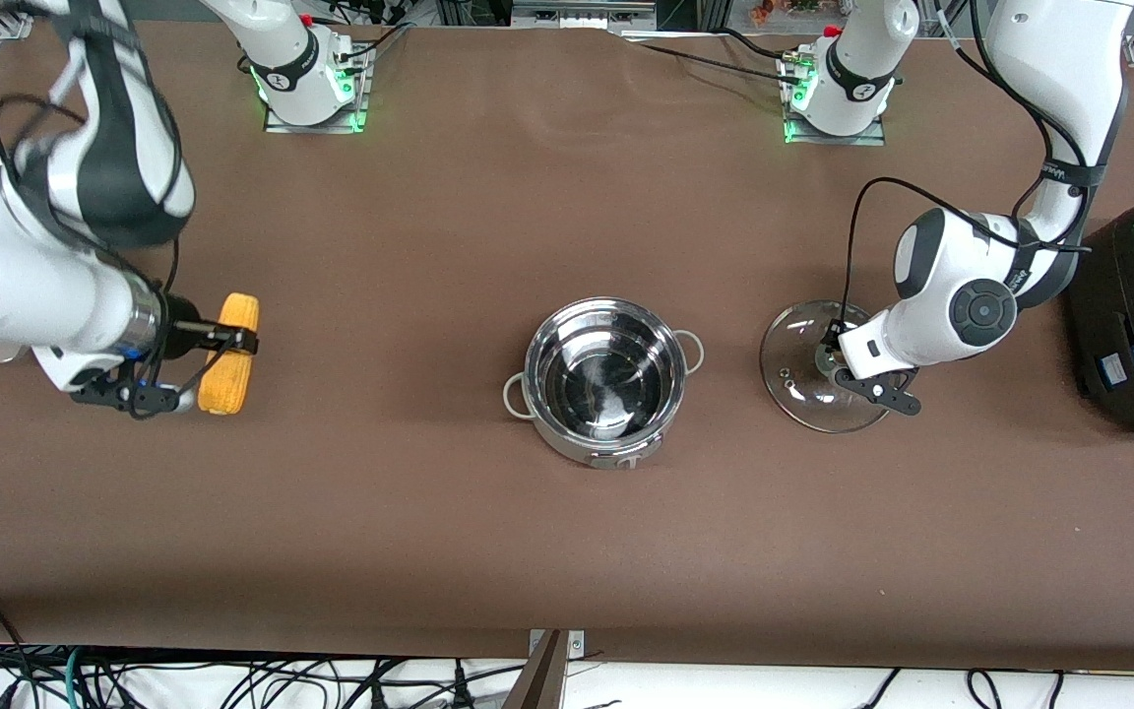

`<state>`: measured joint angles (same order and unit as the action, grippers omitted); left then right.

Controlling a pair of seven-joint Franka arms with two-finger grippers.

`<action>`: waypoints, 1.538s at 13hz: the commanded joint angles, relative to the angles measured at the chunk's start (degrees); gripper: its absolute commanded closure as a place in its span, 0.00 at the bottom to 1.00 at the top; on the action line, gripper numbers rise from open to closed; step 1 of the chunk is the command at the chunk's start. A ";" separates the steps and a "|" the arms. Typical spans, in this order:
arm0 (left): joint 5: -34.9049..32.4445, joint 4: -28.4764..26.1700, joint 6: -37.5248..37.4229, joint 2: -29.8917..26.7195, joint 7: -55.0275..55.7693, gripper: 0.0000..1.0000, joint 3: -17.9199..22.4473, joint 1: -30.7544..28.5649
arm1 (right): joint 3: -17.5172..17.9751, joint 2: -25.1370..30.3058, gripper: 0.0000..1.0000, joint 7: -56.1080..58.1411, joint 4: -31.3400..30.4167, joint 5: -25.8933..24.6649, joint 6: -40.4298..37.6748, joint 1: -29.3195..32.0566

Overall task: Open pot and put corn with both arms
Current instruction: 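Set the lid on the table while the right gripper carries corn over pot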

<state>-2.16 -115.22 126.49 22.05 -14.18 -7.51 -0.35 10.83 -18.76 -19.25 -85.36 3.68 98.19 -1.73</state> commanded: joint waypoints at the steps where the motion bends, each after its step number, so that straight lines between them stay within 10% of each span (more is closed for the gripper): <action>1: 0.13 2.96 -7.79 -5.87 0.29 0.00 -0.14 -0.27 | 9.26 -3.73 1.00 -13.31 8.53 0.01 -0.82 -1.34; 9: -0.04 33.56 -44.99 -12.38 18.74 0.00 -5.50 0.52 | 11.75 -15.42 1.00 -26.45 13.38 -1.66 18.78 -17.16; 15: 2.06 24.10 -34.03 -23.98 18.76 0.00 5.20 2.62 | 10.97 -24.11 1.00 -31.54 13.38 -3.76 29.58 -25.51; 20: 2.68 23.38 -35.96 -22.76 17.01 0.00 5.75 3.16 | 8.68 -30.28 0.95 -31.91 13.38 -3.77 38.04 -28.51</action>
<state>-0.18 -91.24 90.17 -0.90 4.26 -2.24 1.96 20.18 -47.54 -50.33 -74.60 0.89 136.08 -29.64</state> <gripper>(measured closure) 0.000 0.678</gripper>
